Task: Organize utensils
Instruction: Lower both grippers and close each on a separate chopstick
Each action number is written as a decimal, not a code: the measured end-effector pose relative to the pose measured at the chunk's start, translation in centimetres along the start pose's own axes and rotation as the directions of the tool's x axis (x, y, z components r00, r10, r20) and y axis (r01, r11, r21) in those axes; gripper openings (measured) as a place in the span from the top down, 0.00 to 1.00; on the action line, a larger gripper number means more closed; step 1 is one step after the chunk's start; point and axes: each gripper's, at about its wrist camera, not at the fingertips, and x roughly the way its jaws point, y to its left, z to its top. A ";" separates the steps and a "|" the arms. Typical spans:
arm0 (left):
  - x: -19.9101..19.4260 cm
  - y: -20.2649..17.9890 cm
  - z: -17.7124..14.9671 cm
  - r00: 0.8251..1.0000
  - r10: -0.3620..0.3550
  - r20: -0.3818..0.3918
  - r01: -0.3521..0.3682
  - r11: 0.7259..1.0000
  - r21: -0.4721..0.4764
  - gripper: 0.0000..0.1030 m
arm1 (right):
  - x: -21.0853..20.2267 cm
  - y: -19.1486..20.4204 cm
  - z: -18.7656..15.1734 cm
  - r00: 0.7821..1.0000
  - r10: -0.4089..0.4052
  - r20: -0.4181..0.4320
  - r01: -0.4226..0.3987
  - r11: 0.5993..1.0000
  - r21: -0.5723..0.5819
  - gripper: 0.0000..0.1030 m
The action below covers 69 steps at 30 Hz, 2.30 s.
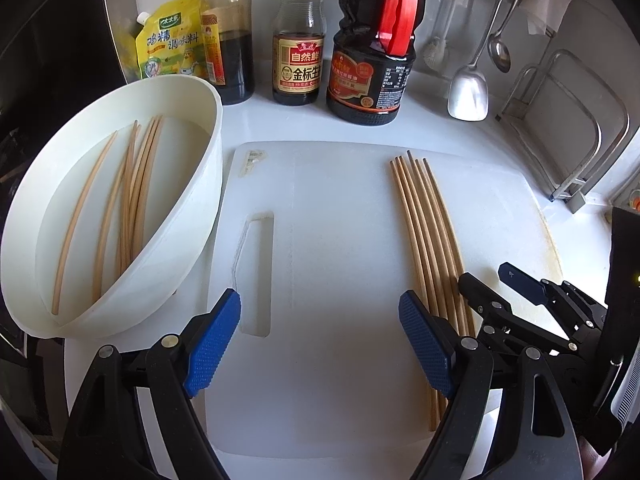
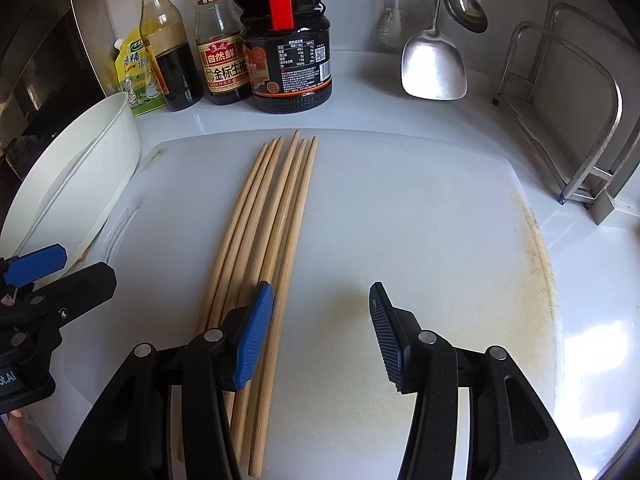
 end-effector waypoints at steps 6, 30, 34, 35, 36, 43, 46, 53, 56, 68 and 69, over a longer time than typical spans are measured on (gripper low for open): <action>0.2 -0.5 0.1 1.000 -0.007 -0.001 0.007 1.000 -0.002 0.22 | 0.0 0.0 -0.2 1.000 -0.018 0.008 0.019 0.999 -0.029 0.54; 4.1 -4.0 -0.5 0.998 0.024 -0.066 -0.023 1.000 0.021 0.22 | -0.9 -5.5 -1.3 0.999 0.011 0.042 -0.011 1.000 -0.002 0.54; 4.2 -3.9 -0.5 0.998 0.034 -0.060 -0.033 0.999 0.016 0.20 | -0.8 -5.6 -1.3 0.999 0.019 0.049 -0.019 1.000 -0.004 0.54; 4.2 -3.9 -0.6 0.998 0.038 -0.058 -0.037 0.999 0.017 0.19 | -0.8 -5.6 -1.2 0.999 0.020 0.051 -0.020 1.000 -0.005 0.54; 4.2 -3.9 -0.6 0.998 0.042 -0.054 -0.041 0.999 0.019 0.18 | -0.7 -5.7 -1.2 0.998 0.022 0.052 -0.022 1.000 -0.005 0.54; 4.5 -4.1 -0.4 0.996 0.071 -0.046 -0.070 0.997 0.014 0.16 | -0.5 -5.5 -0.9 0.998 0.023 0.055 -0.021 0.999 -0.029 0.54; 5.0 -4.3 -0.2 0.995 0.088 -0.048 -0.087 0.996 0.017 0.16 | -0.4 -5.3 -0.7 0.998 0.021 0.057 -0.018 0.999 -0.044 0.54; 5.1 -4.5 0.1 0.996 0.079 -0.028 -0.079 0.997 0.011 0.27 | -0.1 -4.9 -0.2 0.998 0.012 0.060 -0.007 0.997 -0.082 0.54; 5.1 -4.7 0.0 0.997 0.076 -0.020 -0.076 0.997 0.016 0.30 | 0.0 -4.6 0.0 0.998 0.034 0.059 -0.028 0.995 -0.099 0.58; 4.7 -5.6 0.2 0.999 0.046 -0.012 -0.045 0.998 0.049 0.93 | 0.1 -3.6 0.5 0.997 0.075 0.033 -0.070 0.988 -0.135 0.94; 4.7 -5.6 0.2 0.999 0.044 -0.013 -0.043 0.998 0.049 0.93 | 0.1 -3.6 0.4 0.996 0.080 0.031 -0.076 0.989 -0.130 0.94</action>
